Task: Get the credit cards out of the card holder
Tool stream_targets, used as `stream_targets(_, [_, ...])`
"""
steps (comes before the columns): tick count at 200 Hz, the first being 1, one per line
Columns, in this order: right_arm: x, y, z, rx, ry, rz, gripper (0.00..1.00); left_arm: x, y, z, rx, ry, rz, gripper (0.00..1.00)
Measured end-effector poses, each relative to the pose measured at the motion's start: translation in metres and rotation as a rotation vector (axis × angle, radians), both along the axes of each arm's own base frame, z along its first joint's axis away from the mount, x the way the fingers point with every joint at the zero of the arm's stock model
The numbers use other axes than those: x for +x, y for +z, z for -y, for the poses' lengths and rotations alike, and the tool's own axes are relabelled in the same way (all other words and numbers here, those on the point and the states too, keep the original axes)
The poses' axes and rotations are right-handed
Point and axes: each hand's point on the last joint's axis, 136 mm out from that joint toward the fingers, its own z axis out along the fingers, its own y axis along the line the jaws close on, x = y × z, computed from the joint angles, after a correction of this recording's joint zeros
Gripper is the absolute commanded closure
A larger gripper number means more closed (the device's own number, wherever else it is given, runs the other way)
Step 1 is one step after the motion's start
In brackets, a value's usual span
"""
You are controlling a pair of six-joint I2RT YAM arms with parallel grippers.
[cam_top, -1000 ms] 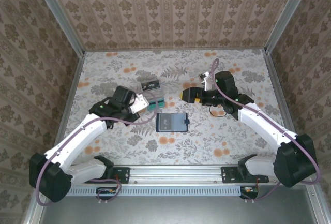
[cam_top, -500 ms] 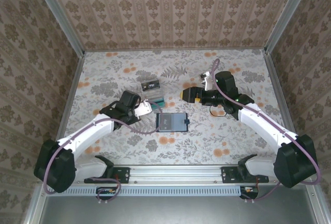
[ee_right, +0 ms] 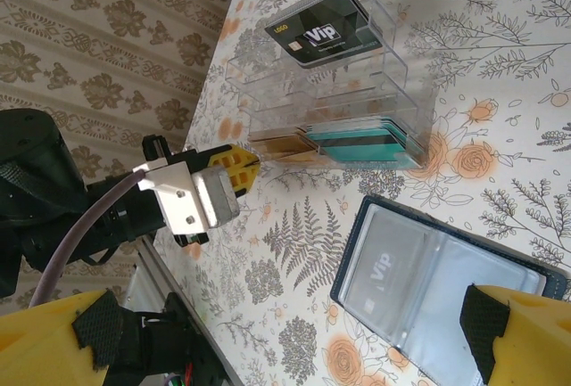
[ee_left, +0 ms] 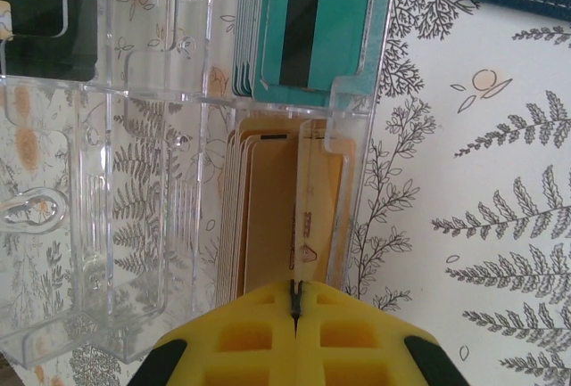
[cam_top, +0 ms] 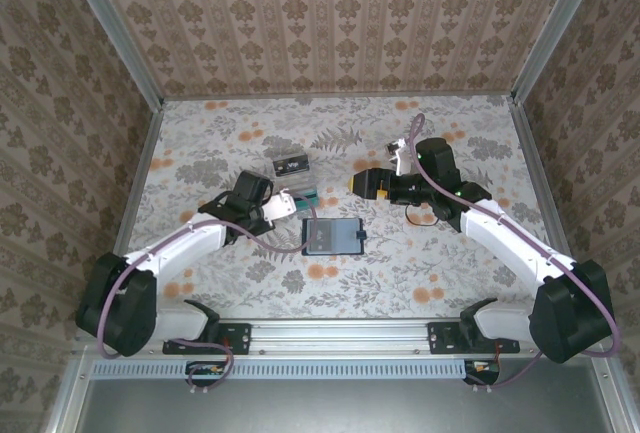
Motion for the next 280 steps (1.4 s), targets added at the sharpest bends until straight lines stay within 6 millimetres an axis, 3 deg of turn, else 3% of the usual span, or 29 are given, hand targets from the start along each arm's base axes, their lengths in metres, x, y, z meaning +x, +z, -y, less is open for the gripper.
stream_targets(121, [0.0, -0.008, 0.0, -0.007, 0.001, -0.02, 0.0, 0.008, -0.002, -0.011, 0.023, 0.009, 0.007, 1.0])
stream_targets(181, [-0.003, -0.018, 0.001, -0.01, -0.002, -0.036, 0.0, 0.001, 0.007, -0.012, 0.035, -0.054, 0.045, 1.0])
stream_targets(229, [-0.003, -0.021, 0.002, -0.008, -0.005, -0.04, 0.0, -0.002, 0.0, -0.017, 0.093, -0.108, 0.047, 1.0])
stream_targets(280, [-0.002, -0.02, 0.001, -0.003, -0.004, -0.03, 0.0, 0.007, 0.005, -0.019, 0.09, -0.111, 0.087, 1.0])
